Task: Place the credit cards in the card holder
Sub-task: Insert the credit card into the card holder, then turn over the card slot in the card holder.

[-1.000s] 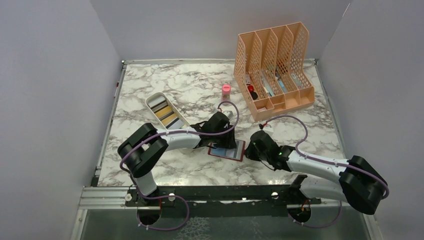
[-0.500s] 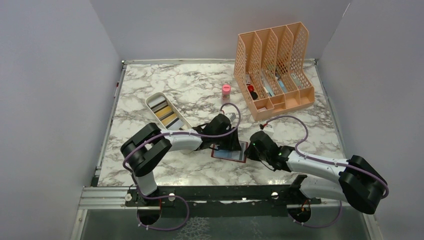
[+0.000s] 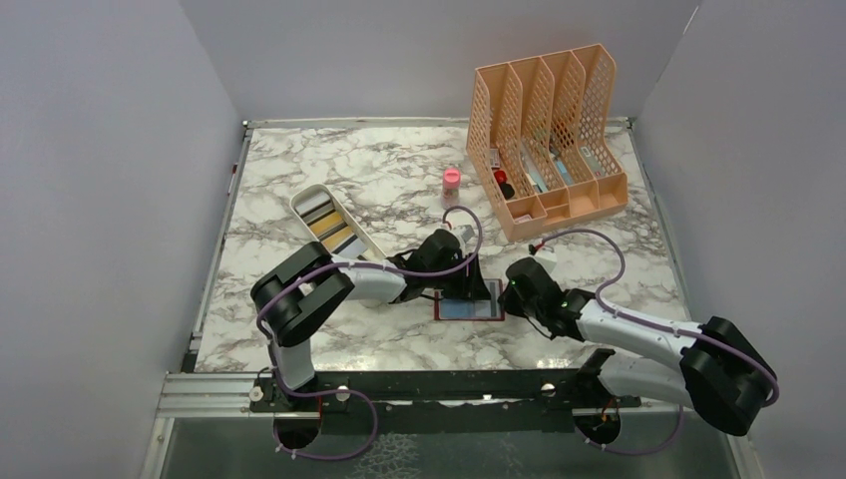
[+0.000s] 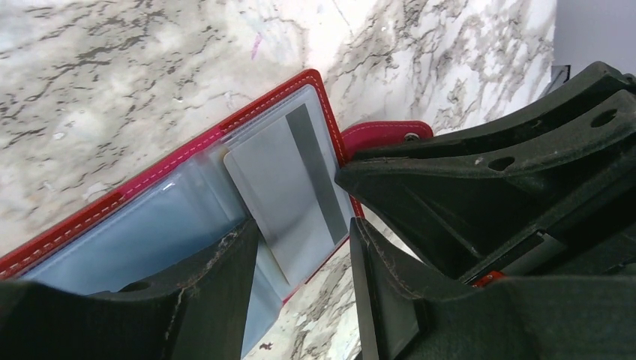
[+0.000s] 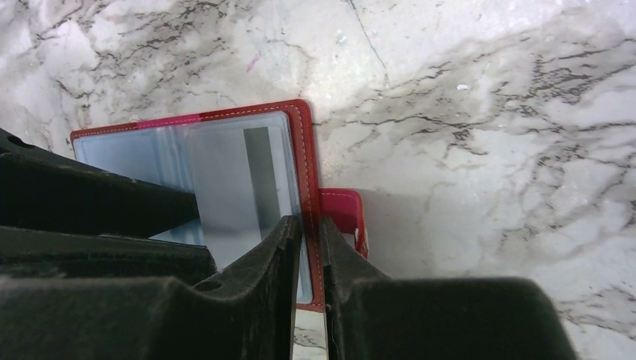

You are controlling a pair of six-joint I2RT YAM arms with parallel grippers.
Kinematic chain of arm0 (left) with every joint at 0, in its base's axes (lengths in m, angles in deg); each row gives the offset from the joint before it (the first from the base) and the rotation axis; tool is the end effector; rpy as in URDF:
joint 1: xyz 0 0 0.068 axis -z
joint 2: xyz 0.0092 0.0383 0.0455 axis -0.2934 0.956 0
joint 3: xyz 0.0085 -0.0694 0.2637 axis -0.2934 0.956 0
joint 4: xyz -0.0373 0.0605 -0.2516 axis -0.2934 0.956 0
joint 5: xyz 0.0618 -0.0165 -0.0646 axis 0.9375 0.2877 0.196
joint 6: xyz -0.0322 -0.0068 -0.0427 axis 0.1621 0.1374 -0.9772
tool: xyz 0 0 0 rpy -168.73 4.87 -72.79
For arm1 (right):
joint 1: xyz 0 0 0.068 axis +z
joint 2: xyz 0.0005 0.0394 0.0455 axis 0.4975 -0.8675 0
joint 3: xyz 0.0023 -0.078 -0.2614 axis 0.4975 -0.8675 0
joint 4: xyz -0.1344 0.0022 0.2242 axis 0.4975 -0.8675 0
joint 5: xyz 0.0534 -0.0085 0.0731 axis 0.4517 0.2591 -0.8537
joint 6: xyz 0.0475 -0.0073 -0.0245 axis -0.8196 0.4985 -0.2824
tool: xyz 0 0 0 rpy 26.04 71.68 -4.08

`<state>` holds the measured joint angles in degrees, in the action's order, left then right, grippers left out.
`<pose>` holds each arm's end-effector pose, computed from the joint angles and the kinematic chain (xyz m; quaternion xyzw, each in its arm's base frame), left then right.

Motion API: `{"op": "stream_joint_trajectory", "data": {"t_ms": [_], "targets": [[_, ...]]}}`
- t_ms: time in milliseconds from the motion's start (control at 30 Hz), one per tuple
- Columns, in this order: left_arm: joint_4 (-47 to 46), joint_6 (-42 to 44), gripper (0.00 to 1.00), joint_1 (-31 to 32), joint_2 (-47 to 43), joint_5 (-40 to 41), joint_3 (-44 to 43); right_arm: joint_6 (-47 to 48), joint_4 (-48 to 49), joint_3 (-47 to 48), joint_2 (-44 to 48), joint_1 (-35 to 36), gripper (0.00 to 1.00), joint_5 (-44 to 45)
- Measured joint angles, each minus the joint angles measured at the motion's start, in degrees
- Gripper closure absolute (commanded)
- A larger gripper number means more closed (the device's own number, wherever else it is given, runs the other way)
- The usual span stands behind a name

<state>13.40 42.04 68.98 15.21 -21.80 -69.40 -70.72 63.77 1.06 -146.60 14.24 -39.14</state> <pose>0.2114 -0.2868 0.1431 0.1018 0.8851 -0.4165 0.1808 0.1498 0.1296 0.1494 0.1160 0.9235 0.1499 0.3335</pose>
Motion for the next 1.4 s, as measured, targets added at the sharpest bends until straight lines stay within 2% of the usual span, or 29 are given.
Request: {"op": "stream_joint_trajectory", "data": {"t_ms": [333,467,633,767,800,833,867,1133,1400], "targets": [[-1.2,-0.7,0.49,-0.7,-1.6,-1.6,1.0,0.5,-5.6,0.5,4.7,0.0,0.75,-0.7],[3.7,1.7,0.48,-1.5,-7.2,1.1,1.2,1.4,-5.5,1.4,5.6,0.0,0.74,-3.2],[12.1,6.3,0.43,-2.7,-19.4,9.7,1.0,1.9,-5.4,3.7,4.0,0.1,0.70,-5.4],[20.0,10.1,0.30,-3.1,-29.9,18.3,0.7,1.9,-4.9,6.4,-0.4,1.5,0.66,-5.9],[21.9,11.0,0.20,-3.2,-32.8,20.6,0.7,1.9,-4.8,7.1,-1.7,2.2,0.65,-5.9],[23.6,12.0,0.05,-3.3,-35.3,22.6,0.7,1.7,-4.8,8.1,-3.3,2.9,0.64,-5.9],[25.0,12.6,0.02,-3.3,-37.3,24.0,0.7,1.7,-4.9,9.4,-5.2,3.8,0.63,-5.9],[31.8,19.5,0.01,-3.4,-54.9,34.1,3.2,0.9,-6.9,21.5,-18.0,10.9,0.57,-2.3],[34.3,22.4,0.01,-3.4,-66.4,41.1,11.0,0.4,-10.9,26.9,-26.0,13.0,0.56,0.9]]}}
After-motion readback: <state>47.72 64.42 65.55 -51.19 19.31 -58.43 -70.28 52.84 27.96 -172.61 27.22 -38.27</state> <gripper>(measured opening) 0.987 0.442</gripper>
